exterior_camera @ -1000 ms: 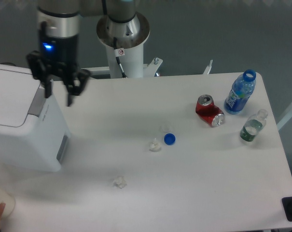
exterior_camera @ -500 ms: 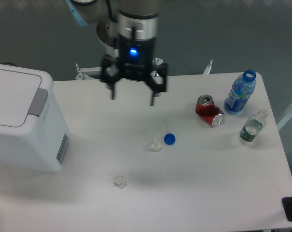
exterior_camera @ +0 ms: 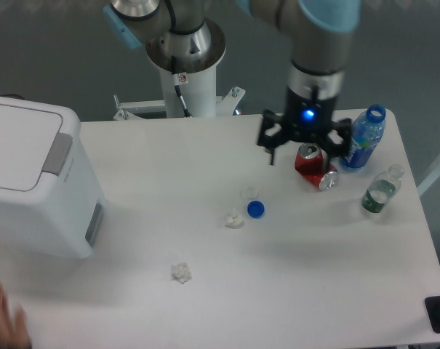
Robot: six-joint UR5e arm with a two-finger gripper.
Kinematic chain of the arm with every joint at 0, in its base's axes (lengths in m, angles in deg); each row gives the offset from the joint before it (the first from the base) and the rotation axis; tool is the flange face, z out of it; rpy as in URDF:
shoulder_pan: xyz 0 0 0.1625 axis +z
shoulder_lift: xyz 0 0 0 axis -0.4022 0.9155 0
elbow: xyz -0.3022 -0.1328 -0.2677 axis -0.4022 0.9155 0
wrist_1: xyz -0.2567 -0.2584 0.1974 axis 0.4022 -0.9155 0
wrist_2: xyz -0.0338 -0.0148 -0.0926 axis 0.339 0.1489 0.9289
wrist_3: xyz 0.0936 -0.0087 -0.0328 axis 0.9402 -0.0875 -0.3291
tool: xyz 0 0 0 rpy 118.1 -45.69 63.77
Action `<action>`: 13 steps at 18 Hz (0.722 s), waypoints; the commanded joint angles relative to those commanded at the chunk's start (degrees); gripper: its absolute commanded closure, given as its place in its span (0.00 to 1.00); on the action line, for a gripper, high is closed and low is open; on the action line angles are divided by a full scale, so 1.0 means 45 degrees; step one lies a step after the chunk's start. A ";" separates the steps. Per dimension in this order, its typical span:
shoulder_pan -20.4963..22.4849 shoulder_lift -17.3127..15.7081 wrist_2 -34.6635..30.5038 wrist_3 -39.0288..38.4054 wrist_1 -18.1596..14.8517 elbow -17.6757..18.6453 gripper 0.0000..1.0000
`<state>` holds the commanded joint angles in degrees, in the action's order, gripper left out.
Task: Close the trash can
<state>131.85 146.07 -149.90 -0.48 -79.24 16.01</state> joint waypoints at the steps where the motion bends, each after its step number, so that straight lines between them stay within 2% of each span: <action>1: 0.0116 0.0235 -0.0196 0.0217 0.0000 -0.0156 0.00; 3: 0.0390 0.0606 -0.0276 0.0666 0.0000 -0.0294 0.00; 8: 0.0976 0.1427 -0.0296 0.3750 -0.0039 -0.0450 0.00; 13: 0.1191 0.1935 -0.0607 0.3930 -0.0137 -0.0918 0.00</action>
<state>137.21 154.78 -152.63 17.20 -79.86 11.88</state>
